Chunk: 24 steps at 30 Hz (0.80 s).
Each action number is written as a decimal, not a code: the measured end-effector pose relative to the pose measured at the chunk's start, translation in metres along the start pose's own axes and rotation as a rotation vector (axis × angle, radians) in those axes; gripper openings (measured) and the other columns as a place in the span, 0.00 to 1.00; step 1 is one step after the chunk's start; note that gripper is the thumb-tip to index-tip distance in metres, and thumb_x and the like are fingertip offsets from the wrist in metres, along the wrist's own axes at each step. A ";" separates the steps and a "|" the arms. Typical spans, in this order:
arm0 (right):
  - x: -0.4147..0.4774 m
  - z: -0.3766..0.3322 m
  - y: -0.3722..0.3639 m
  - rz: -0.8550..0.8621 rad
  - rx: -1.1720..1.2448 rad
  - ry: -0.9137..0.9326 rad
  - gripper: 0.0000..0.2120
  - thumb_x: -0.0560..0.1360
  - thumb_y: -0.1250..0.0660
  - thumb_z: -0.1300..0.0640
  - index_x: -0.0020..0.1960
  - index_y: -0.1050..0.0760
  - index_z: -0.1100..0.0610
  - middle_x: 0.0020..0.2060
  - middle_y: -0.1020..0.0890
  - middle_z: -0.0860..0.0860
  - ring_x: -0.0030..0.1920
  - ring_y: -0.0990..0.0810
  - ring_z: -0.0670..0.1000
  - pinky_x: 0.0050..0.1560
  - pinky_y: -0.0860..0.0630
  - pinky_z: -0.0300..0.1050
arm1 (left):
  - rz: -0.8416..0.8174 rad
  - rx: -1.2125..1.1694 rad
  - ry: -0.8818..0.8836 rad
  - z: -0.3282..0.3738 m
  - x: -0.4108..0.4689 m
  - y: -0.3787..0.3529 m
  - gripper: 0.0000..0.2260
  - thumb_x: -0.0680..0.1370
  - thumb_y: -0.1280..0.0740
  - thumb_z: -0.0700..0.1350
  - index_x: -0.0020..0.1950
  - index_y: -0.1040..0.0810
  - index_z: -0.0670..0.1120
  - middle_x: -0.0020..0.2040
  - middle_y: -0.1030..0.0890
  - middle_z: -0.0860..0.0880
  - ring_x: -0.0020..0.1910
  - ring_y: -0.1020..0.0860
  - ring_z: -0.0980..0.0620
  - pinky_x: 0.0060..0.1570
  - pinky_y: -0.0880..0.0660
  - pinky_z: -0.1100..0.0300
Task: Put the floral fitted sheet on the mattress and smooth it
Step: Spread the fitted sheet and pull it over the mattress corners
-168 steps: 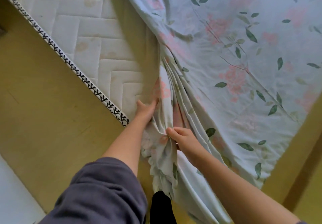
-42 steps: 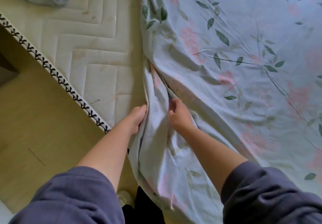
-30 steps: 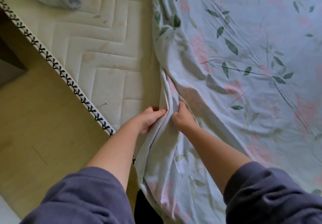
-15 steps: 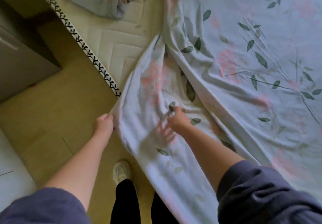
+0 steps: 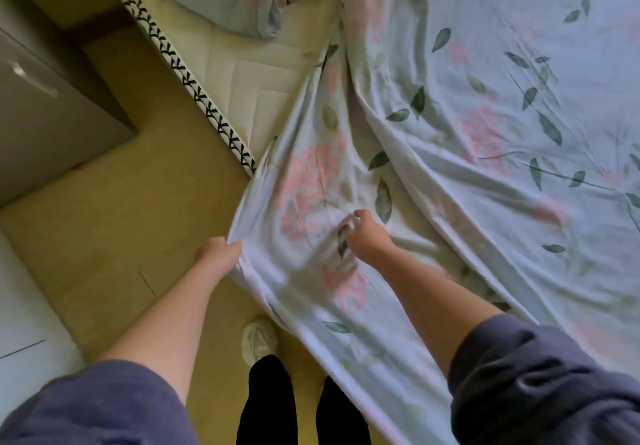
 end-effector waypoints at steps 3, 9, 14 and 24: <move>-0.002 -0.020 -0.001 -0.010 0.017 -0.022 0.26 0.77 0.43 0.58 0.74 0.42 0.54 0.57 0.23 0.59 0.45 0.22 0.55 0.41 0.30 0.41 | -0.184 -0.188 -0.103 0.023 -0.007 0.006 0.09 0.78 0.37 0.46 0.54 0.23 0.43 0.49 0.22 0.44 0.48 0.25 0.46 0.40 0.29 0.57; 0.012 -0.046 0.023 0.000 0.072 0.012 0.26 0.77 0.40 0.55 0.74 0.41 0.53 0.63 0.26 0.55 0.47 0.22 0.52 0.42 0.28 0.42 | -0.199 -0.176 -0.307 0.089 -0.010 0.020 0.03 0.78 0.37 0.44 0.48 0.24 0.47 0.48 0.23 0.47 0.49 0.25 0.49 0.41 0.31 0.58; 0.033 -0.064 0.041 -0.019 0.101 0.019 0.22 0.77 0.42 0.56 0.71 0.37 0.54 0.55 0.24 0.55 0.42 0.22 0.52 0.38 0.27 0.43 | -0.119 0.023 -0.365 0.131 0.005 0.031 0.05 0.78 0.38 0.42 0.42 0.26 0.46 0.39 0.25 0.48 0.42 0.27 0.49 0.37 0.34 0.60; 0.066 -0.150 0.130 0.007 0.125 0.125 0.25 0.76 0.40 0.56 0.73 0.38 0.55 0.60 0.24 0.55 0.51 0.24 0.54 0.45 0.31 0.40 | -0.003 0.091 -0.474 0.246 -0.005 0.111 0.07 0.78 0.40 0.47 0.51 0.24 0.48 0.47 0.22 0.50 0.48 0.25 0.48 0.43 0.33 0.59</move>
Point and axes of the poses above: each hand's wrist, its own x-axis towards the middle knuckle, its own y-axis out of the back of the hand, z = x × y, the point moved 2 cm from there along x, towards the middle knuckle
